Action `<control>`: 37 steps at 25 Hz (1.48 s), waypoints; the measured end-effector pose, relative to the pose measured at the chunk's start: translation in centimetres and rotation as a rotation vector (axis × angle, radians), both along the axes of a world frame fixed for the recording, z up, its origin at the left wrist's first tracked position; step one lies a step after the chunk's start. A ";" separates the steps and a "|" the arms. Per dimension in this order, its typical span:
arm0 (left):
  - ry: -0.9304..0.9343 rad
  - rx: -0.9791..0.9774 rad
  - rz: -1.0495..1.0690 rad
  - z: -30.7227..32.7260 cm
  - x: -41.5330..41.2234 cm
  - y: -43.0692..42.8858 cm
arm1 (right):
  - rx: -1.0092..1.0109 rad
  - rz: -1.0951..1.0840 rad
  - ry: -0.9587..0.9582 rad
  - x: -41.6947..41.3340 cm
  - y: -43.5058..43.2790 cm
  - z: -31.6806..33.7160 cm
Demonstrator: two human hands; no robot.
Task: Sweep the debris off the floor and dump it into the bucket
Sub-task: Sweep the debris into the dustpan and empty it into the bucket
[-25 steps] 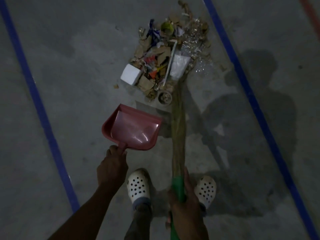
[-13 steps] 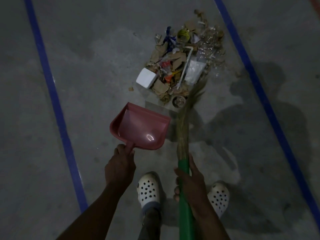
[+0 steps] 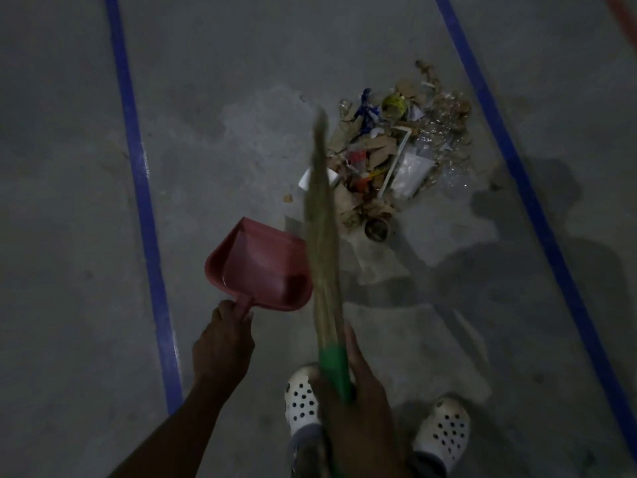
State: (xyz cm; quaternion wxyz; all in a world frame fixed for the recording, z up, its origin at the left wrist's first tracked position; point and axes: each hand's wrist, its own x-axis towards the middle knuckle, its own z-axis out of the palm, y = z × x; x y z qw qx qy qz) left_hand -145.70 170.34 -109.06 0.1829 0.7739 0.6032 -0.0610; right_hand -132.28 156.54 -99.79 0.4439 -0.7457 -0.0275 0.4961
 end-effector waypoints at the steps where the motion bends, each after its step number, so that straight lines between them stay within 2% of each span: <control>1: 0.002 0.003 0.003 -0.2 -0.4 0.7 | 0.042 0.079 0.081 0.5 1.9 -1.0; 3: 0.013 0.002 0.001 -0.5 -1.1 1.5 | 0.077 0.106 0.229 2.3 6.8 -4.2; 5: 0.026 -0.006 0.015 -0.8 -2.0 2.1 | 0.082 0.038 0.266 4.4 10.7 -7.2; 7: 0.034 -0.037 0.035 -0.6 -2.7 2.6 | 0.126 -0.019 0.330 5.6 11.1 -9.0; 11: 0.042 -0.102 0.081 1.6 -3.0 4.5 | 0.011 -0.263 0.404 3.2 8.9 -4.6; 15: 0.020 -0.120 0.080 4.9 -2.3 8.4 | 0.142 -0.303 0.560 -1.8 7.7 1.8; 18: 0.006 -0.070 0.024 5.6 -1.4 12.1 | 0.119 -0.269 0.457 -1.3 13.5 1.3; 22: -0.032 -0.023 0.022 4.0 0.9 16.7 | 0.081 -0.230 0.382 4.5 22.9 -4.5; 26: -0.009 -0.062 -0.007 2.6 4.1 20.9 | -0.014 -0.249 0.391 9.7 25.4 -8.0; 29: 0.033 -0.106 -0.092 3.3 6.5 23.7 | -0.118 -0.384 0.361 10.0 23.3 -5.5; 31: 0.032 -0.117 -0.158 4.4 7.8 25.6 | -0.078 -0.458 0.386 8.0 22.0 -1.6; 34: 0.051 -0.112 -0.193 5.4 9.6 28.6 | 0.069 -0.456 0.541 5.6 24.1 3.4; 37: 0.044 -0.075 -0.260 5.4 10.4 31.8 | 0.118 -0.439 0.469 6.7 29.5 1.9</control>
